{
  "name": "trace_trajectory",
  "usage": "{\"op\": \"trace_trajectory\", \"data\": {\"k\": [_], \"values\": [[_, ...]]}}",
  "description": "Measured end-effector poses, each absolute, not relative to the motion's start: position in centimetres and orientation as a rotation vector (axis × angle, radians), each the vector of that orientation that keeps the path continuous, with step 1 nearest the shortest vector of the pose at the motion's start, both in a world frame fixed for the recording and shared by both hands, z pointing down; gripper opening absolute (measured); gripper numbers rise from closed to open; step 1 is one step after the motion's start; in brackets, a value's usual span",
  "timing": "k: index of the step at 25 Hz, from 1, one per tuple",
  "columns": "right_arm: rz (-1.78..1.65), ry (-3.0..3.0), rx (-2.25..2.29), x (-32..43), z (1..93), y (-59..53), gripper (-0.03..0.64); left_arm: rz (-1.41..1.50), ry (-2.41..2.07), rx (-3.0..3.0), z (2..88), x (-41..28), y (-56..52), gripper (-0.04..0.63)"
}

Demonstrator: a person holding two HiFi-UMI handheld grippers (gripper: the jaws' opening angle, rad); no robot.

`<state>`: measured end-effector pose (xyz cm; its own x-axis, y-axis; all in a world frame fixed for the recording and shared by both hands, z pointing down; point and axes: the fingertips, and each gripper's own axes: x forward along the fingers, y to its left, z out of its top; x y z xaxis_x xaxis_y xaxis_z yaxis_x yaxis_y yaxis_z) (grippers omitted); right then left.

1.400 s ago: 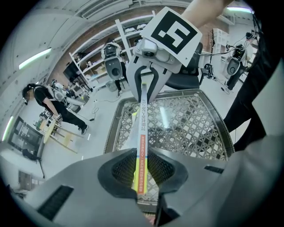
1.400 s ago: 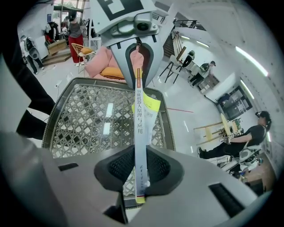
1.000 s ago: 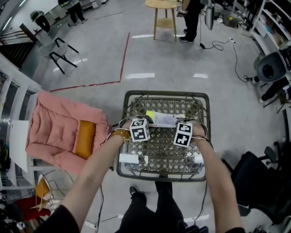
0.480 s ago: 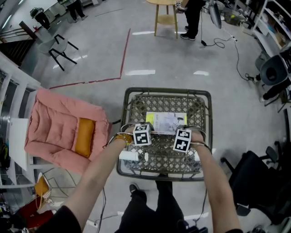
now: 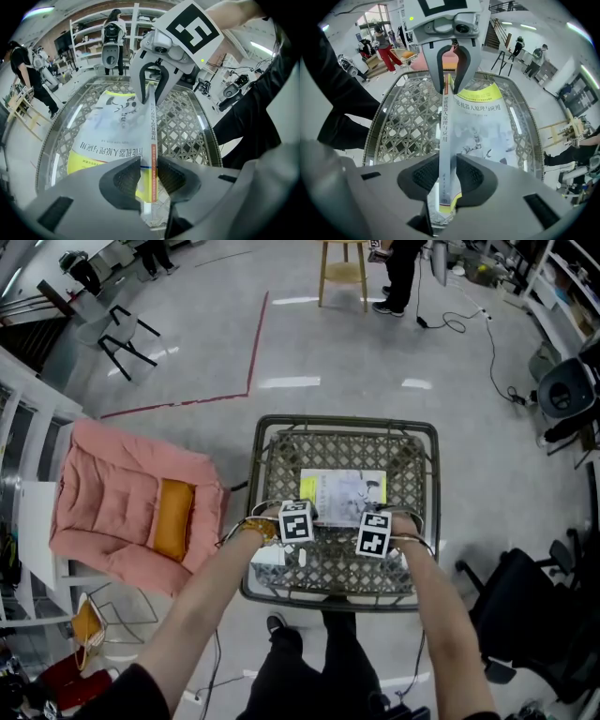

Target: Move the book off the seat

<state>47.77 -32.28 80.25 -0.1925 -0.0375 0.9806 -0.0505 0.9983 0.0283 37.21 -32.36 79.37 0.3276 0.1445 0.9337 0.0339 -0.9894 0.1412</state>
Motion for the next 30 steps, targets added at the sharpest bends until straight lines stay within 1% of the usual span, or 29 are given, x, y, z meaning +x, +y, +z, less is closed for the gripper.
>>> {"op": "trace_trajectory", "data": {"k": [3,7,9,11,20,30], "values": [[0.032,-1.764,0.043,47.8,80.4,-31.4,0.119,1.739,0.197,2.465,79.4,37.5,-31.5,0.114],[0.059,-1.762,0.008,47.4,80.3,-30.2,0.133,1.731,0.263,2.473,78.7,37.9,-30.1,0.101],[0.087,-1.760,-0.021,47.5,80.4,-29.4,0.116,1.744,0.280,2.462,78.7,37.8,-29.5,0.097],[0.123,-1.783,-0.024,47.1,80.2,-28.9,0.035,1.744,0.301,2.446,78.9,37.5,-29.1,0.094],[0.239,-1.796,-0.020,46.6,79.2,-28.1,0.023,1.693,0.347,2.447,78.2,37.7,-27.5,0.061],[0.346,-1.942,0.033,42.7,76.7,-24.9,0.015,1.611,0.252,2.482,75.4,37.9,-26.9,0.032]]}}
